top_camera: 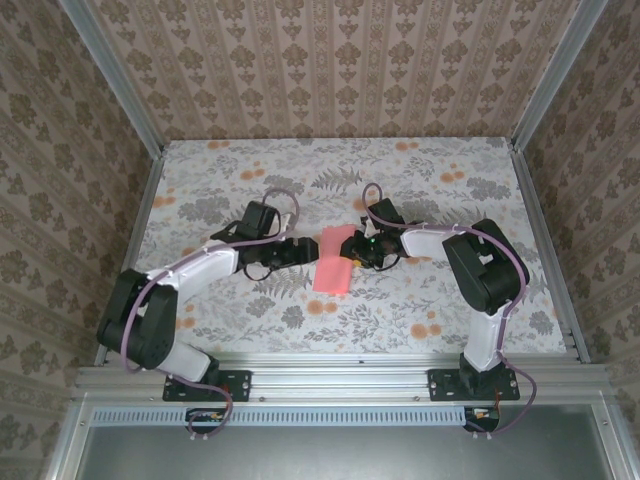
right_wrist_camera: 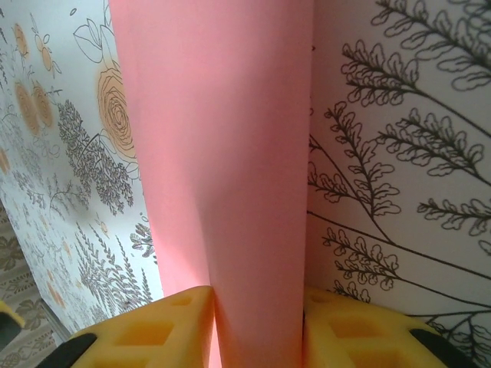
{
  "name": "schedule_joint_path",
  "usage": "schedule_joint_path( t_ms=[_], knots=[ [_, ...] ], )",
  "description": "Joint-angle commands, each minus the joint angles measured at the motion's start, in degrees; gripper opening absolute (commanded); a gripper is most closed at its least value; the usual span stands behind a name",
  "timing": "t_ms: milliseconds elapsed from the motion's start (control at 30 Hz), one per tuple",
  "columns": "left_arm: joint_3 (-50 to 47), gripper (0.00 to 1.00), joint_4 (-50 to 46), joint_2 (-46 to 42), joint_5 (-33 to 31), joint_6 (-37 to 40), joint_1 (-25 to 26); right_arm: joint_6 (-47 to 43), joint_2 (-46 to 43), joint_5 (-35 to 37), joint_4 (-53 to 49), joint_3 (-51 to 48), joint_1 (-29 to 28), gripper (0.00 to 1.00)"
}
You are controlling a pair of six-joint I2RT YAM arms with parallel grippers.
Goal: Fold a paper plane with a square sheet of paper (pick it up from the middle)
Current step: Fold the square sheet of paper in half at the center of the table, then hold the square sheet of paper at the center of the table.
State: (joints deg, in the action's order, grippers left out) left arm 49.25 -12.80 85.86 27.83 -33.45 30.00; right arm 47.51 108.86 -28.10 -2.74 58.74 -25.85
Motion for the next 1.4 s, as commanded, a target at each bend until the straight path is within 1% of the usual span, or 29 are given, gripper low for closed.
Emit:
schedule_joint_path(
  t_ms=[0, 167, 267, 367, 633, 967, 1067, 1200, 1300, 1367],
  knots=[
    [2.6, 0.77, 0.9, 2.6, -3.1, 0.0, 1.5, -0.8, 1.4, 0.4, -0.2, 0.0, 0.2, 0.34],
    [4.4, 0.72, 0.8, 6.4, -5.8, 0.1, 3.3, -0.4, 1.8, 0.7, -0.4, 0.2, 0.2, 0.36],
    [5.2, 0.71, 1.2, 8.2, -6.6, 0.1, 4.3, -0.6, 2.0, 0.8, -1.0, 0.9, 0.0, 0.36],
    [5.5, 0.66, 2.1, 10.2, -6.8, 0.0, 4.9, -0.7, 2.6, 0.8, -1.3, 1.4, -0.3, 0.36],
    [8.3, 0.66, -0.2, 14.4, -10.0, 1.6, 6.2, -0.2, 3.1, 0.4, -1.0, 1.8, -0.6, 0.37],
    [10.3, 0.65, -2.2, 18.2, -13.4, 2.9, 8.1, 2.3, 2.7, -1.8, 2.5, 0.4, -0.6, 0.37],
    [10.9, 0.65, -3.5, 19.3, -15.0, 3.6, 8.6, 2.2, 2.6, -1.8, 2.4, 0.3, -0.6, 0.37],
    [12.5, 0.63, -6.8, 21.1, -18.6, 5.4, 9.7, 2.0, 2.2, -1.7, 1.7, 0.6, -0.5, 0.37],
    [12.9, 0.63, -8.0, 22.2, -20.4, 6.3, 10.1, 1.6, 1.5, -1.4, 1.1, 0.6, -0.5, 0.39],
    [13.3, 0.60, -8.8, 22.9, -21.0, 6.7, 10.3, 1.4, 0.9, -1.3, 0.6, 0.6, -0.3, 0.40]
  ],
)
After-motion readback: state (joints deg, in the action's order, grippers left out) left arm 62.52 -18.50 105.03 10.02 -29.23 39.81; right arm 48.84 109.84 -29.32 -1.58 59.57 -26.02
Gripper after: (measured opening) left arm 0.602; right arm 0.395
